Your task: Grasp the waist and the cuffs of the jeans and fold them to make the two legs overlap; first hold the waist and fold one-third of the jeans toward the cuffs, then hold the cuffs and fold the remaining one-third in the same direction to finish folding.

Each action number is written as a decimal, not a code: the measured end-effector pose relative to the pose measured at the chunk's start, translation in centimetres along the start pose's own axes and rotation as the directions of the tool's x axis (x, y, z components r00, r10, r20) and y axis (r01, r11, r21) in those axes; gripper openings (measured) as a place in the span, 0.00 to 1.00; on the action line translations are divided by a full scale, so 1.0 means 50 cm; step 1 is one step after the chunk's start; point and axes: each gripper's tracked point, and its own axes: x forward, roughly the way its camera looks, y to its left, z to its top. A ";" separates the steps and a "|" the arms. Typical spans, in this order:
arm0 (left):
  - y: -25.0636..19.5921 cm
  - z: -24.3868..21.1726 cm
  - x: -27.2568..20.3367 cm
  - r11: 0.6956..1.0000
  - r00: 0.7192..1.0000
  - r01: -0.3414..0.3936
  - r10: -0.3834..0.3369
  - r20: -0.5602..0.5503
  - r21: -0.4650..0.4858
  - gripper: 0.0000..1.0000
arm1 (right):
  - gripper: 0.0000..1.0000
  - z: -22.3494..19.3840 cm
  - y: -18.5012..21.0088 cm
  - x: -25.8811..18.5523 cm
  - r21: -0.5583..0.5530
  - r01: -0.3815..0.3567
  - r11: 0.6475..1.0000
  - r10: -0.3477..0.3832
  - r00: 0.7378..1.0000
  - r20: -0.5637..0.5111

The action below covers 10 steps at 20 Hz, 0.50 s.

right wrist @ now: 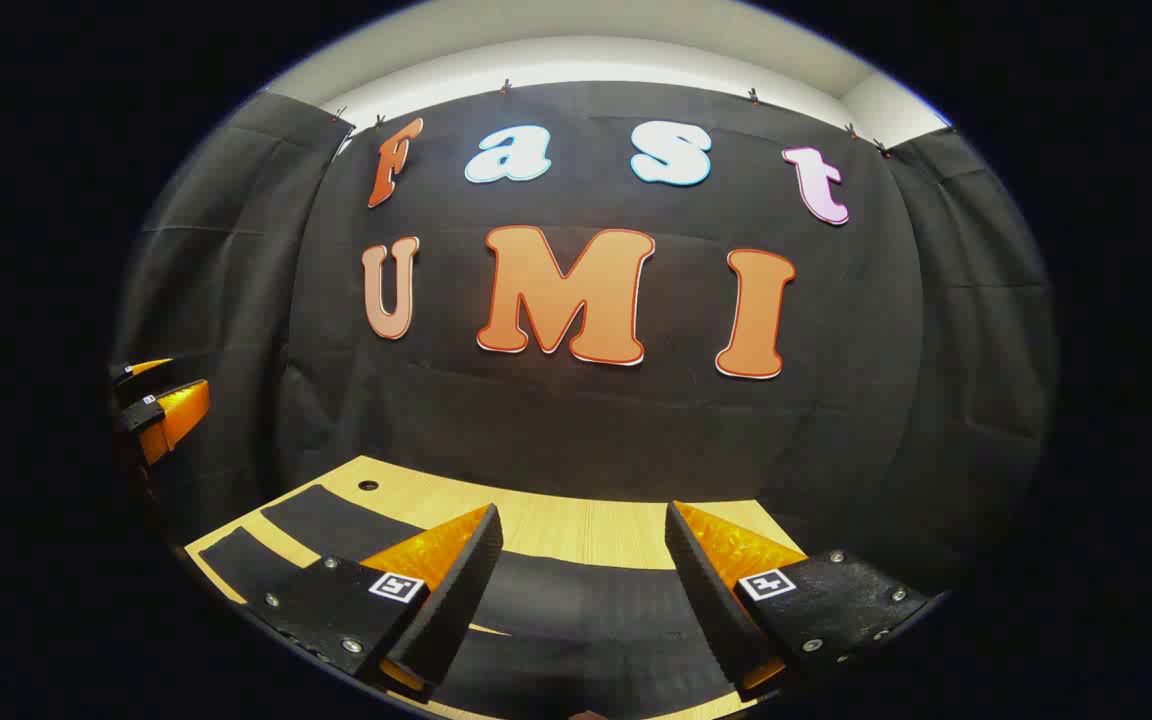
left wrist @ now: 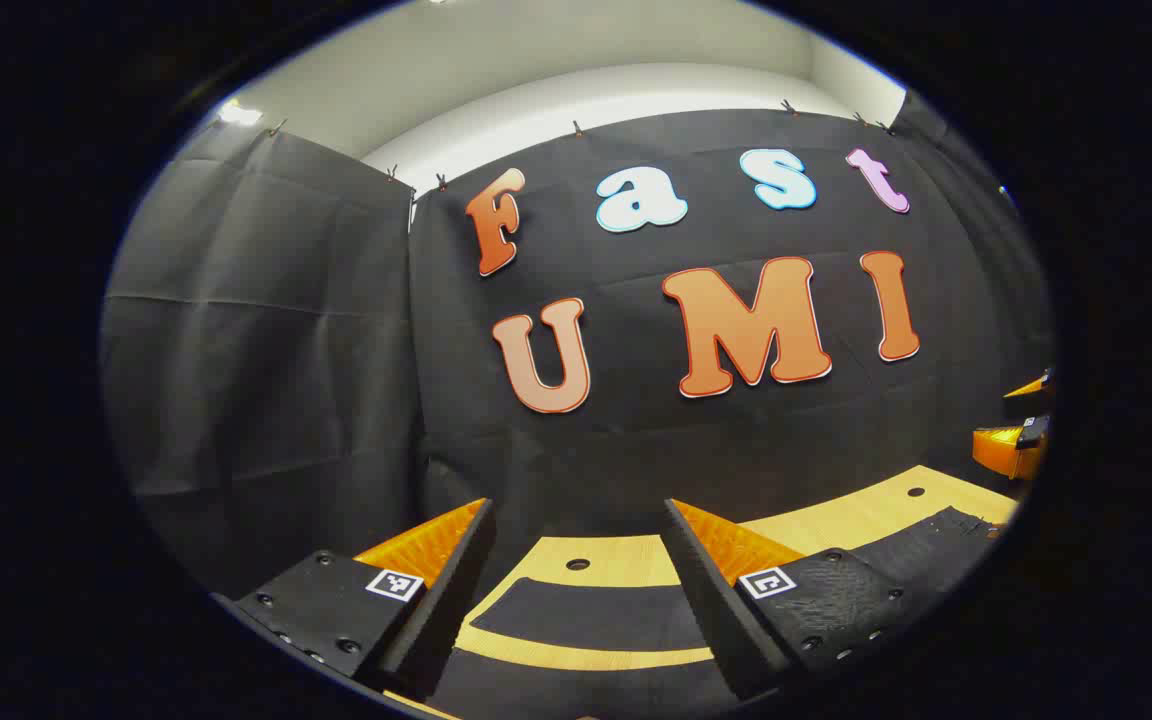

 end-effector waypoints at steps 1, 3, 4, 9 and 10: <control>-0.005 -0.002 0.002 1.000 1.000 0.004 -0.004 0.001 0.004 1.00 | 0.98 0.002 -0.003 0.002 0.001 0.003 1.000 -0.003 1.000 0.001; -0.013 0.001 0.007 1.000 1.000 0.007 -0.007 0.003 0.006 1.00 | 0.98 -0.005 -0.013 0.006 0.004 0.008 1.000 -0.008 1.000 -0.002; -0.018 0.001 0.011 1.000 1.000 0.008 -0.008 0.004 0.004 1.00 | 0.98 -0.006 -0.017 0.008 0.006 0.012 1.000 -0.012 1.000 -0.004; -0.049 0.002 0.021 0.999 0.999 0.037 -0.037 0.002 0.003 0.98 | 0.98 -0.016 -0.037 0.011 0.009 0.032 0.999 -0.032 0.999 -0.007; -0.056 0.006 0.024 0.999 0.999 0.043 -0.043 0.005 0.005 1.00 | 0.98 -0.017 -0.039 0.012 0.012 0.034 0.999 -0.034 0.999 -0.008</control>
